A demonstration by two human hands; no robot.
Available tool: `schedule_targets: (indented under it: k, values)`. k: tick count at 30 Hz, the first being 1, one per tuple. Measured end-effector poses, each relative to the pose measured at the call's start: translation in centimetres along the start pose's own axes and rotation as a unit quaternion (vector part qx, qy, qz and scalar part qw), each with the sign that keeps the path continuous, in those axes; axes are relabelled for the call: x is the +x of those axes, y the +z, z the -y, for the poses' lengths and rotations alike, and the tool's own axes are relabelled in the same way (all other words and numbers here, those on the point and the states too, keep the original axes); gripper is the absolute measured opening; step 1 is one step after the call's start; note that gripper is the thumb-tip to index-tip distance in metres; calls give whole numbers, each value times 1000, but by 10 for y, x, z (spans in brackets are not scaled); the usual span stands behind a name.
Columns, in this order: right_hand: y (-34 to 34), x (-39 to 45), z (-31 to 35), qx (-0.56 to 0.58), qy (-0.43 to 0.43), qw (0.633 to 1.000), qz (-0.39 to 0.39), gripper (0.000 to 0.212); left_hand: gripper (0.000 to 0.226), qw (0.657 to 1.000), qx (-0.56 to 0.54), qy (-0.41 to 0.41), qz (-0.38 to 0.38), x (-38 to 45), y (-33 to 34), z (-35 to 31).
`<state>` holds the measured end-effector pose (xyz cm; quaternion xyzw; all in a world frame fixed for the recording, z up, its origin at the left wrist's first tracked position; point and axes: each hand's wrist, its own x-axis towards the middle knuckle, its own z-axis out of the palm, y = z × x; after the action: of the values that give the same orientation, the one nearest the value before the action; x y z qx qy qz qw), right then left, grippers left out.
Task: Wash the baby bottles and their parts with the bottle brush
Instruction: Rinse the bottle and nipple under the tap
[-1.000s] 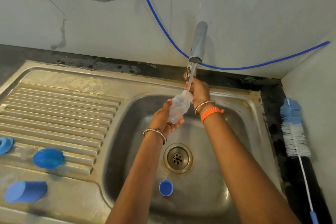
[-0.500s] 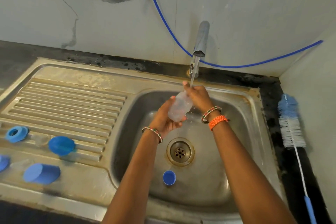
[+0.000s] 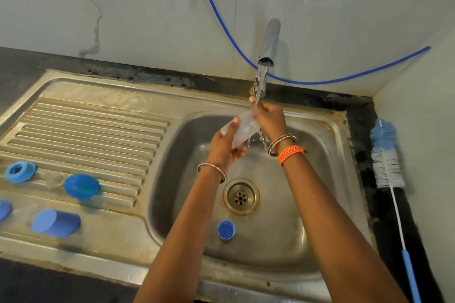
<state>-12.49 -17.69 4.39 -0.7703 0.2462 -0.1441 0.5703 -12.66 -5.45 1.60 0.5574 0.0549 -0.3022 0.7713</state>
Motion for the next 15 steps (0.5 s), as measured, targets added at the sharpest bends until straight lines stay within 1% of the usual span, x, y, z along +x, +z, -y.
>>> schedule_targets:
  k: [1,2,3,4,6,8,9,11,12,13,14,15]
  values:
    - [0,-3,4,11,-9,999,38,35,45,999,-6,-43,13,-2,-2,-1]
    - [0,-5,6,27,-12,997,75,31,55,993,-27,-109,33,-3,-6,-3]
    - [1,-7,8,48,-8,993,103,26,59,982,-57,-170,56,-3,-9,-6]
    - [1,-8,9,70,-5,991,117,21,58,971,-82,-212,78,-3,-12,-8]
    - [0,-7,10,81,-15,992,99,18,55,964,-91,-231,93,-1,-13,-8]
    - [0,-3,7,33,-26,998,41,27,53,972,-97,-205,66,-1,-6,-9]
    - [0,-1,4,0,-23,1000,9,35,47,980,-103,-167,39,-1,-1,-9]
    - [2,1,1,-35,6,998,-43,45,28,996,-68,-51,-35,4,4,-7]
    - [3,0,2,-27,28,998,-50,46,24,998,-17,3,-63,6,5,-6]
    - [4,-1,3,-13,45,998,-44,45,25,996,38,39,-72,7,4,-5]
    - [4,-2,6,-12,49,998,-28,44,28,993,87,55,-65,7,2,-4]
    - [2,-2,9,-30,38,999,-5,43,33,991,114,47,-56,5,0,-5]
